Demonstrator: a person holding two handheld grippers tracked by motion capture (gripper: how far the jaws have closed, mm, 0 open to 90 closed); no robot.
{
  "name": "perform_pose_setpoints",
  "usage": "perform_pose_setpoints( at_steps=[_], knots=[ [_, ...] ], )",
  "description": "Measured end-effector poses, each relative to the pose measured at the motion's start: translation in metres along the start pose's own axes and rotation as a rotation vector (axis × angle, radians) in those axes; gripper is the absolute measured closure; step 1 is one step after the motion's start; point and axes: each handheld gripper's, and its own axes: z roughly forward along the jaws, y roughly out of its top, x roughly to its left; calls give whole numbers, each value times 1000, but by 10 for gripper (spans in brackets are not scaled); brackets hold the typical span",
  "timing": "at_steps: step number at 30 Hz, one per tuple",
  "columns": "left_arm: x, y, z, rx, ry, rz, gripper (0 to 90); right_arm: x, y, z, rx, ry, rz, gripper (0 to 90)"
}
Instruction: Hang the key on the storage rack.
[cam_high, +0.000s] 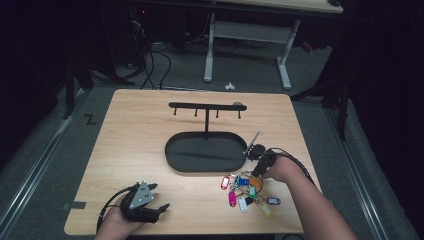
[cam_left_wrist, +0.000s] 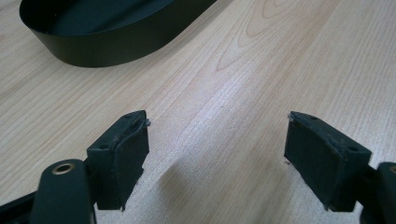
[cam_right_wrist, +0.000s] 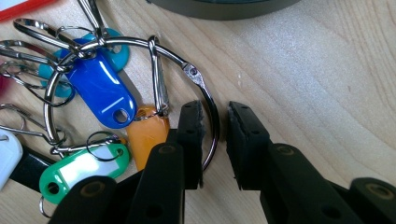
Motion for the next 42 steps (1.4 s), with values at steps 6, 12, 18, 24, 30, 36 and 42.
perform_pose_setpoints(
  at_steps=[6, 12, 18, 24, 30, 36, 42],
  knots=[
    [-1, 0, -1, 4, -4, 5, 225, 0, 0, 0, -1, 3, -12, 840],
    [0, 0, -2, 3, -2, 4, 226, 3, 0, 0, -2, -13, -35, 866],
    [1, 0, -2, 1, -3, 1, 228, 5, -2, -6, -3, -3, -26, 867],
    [1, 0, -1, 3, -8, 4, 230, 8, -14, -30, -64, -15, -5, 867],
    [-1, 1, -2, -9, -4, 7, 231, 18, -25, -50, -106, -30, 6, 867],
    [-1, 1, -1, -2, -11, 10, 231, 25, -33, -75, -143, -51, 0, 871],
    [-1, 1, -1, 0, -10, 10, 230, 25, -40, -92, -159, -35, 11, 872]
  ],
)
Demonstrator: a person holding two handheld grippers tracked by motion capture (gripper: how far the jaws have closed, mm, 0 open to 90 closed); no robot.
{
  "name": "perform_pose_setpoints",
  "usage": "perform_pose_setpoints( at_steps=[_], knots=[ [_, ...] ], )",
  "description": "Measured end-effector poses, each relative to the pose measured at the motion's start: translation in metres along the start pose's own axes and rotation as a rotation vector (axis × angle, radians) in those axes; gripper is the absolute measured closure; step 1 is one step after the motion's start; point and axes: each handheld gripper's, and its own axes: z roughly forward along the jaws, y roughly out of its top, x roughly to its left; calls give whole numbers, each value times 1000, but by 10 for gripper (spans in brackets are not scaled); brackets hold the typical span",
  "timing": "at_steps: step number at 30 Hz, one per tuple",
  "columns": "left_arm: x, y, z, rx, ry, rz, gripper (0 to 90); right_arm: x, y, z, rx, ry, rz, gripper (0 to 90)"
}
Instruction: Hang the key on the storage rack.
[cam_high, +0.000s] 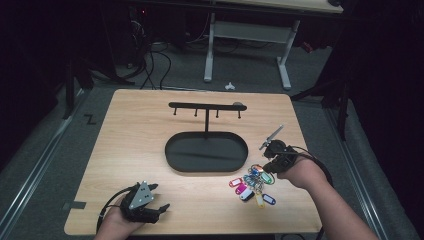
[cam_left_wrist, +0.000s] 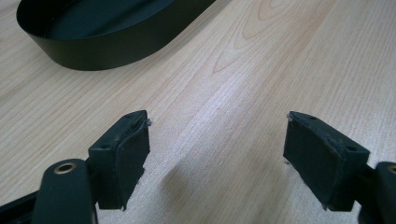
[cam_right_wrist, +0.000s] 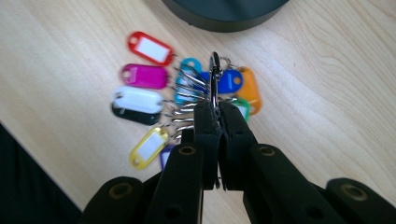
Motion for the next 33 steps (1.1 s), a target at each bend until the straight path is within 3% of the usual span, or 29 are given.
perform_pose_setpoints(
  at_steps=[7, 33],
  knots=[
    [0, 0, 1, 0, 0, -1, 231, 0, 0, -18, 19, -34, -8, 872],
    [0, 0, 1, 6, -8, 2, 231, -2, 22, -70, 39, -48, -13, 872]
  ],
)
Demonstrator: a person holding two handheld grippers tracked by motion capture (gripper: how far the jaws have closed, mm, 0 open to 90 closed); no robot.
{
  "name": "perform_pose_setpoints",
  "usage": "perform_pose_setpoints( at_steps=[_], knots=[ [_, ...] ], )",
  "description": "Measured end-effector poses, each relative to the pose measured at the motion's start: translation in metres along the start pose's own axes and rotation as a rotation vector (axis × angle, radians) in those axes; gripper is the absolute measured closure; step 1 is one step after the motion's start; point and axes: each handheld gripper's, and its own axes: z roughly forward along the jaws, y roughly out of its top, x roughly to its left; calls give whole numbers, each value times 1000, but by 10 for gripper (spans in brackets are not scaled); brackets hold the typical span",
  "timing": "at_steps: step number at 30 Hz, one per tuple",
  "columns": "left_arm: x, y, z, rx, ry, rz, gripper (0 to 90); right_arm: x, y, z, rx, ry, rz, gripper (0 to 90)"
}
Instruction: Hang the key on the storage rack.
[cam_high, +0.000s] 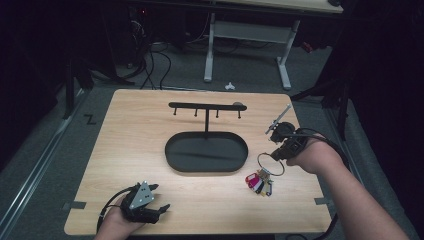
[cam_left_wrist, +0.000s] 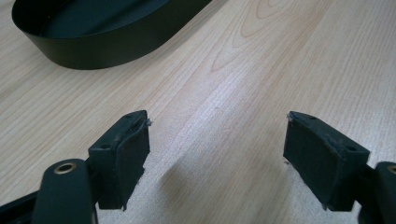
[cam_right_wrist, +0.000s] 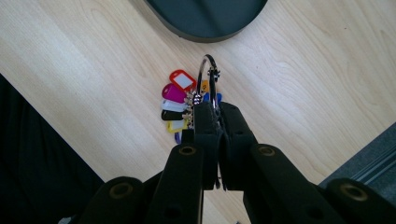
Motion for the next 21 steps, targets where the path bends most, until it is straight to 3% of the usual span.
perform_pose_setpoints(
  at_steps=[21],
  knots=[
    [0, 0, 0, 2, -1, 1, 231, -2, 20, -31, -6, -56, -12, 872]
  ],
)
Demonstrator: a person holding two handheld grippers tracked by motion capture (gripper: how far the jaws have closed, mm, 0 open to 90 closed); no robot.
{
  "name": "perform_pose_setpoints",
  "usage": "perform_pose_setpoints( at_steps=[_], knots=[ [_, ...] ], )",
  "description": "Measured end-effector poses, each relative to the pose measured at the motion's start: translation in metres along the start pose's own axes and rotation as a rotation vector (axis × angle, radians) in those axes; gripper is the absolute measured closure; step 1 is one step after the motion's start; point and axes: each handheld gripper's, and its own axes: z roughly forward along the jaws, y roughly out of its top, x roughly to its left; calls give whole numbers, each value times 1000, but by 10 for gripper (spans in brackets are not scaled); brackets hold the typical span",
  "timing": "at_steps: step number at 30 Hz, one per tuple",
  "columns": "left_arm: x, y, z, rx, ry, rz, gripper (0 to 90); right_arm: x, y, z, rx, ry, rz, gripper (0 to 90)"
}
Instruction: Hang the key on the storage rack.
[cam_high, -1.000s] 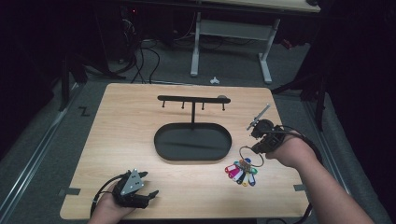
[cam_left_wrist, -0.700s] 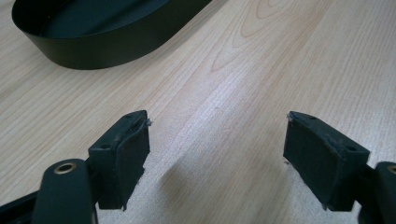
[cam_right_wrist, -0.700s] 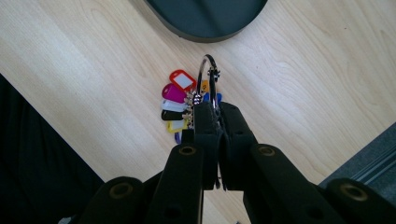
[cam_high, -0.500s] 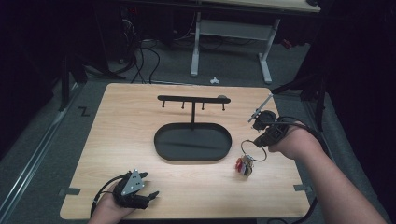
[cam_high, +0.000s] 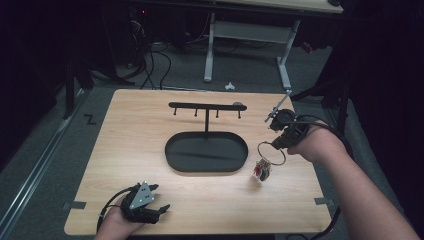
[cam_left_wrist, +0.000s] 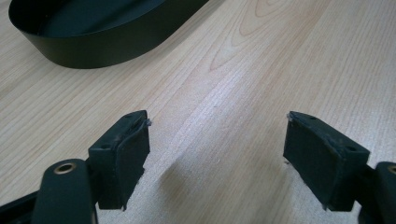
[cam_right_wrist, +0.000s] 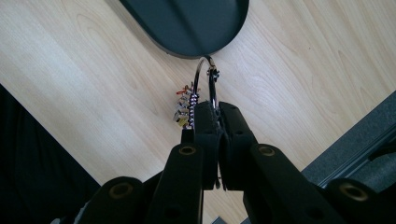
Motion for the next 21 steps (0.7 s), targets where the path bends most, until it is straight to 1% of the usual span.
perform_pose_setpoints(
  at_steps=[3, 7, 14, 17, 21],
  knots=[
    [0, 0, -1, -5, 6, 0, 230, 0, 4, 0, -4, 2, -13, 872],
    [0, 0, -1, -13, 14, -5, 228, 0, 9, 0, -2, 0, -12, 873],
    [1, 0, -2, -13, 13, -6, 228, -1, 15, 1, -10, 3, -9, 873],
    [1, 0, -3, -12, 13, -5, 227, -2, 19, 3, 1, 2, -10, 872],
    [1, 0, -3, -15, 14, -8, 227, -4, 24, 3, -1, 0, -14, 873]
  ],
)
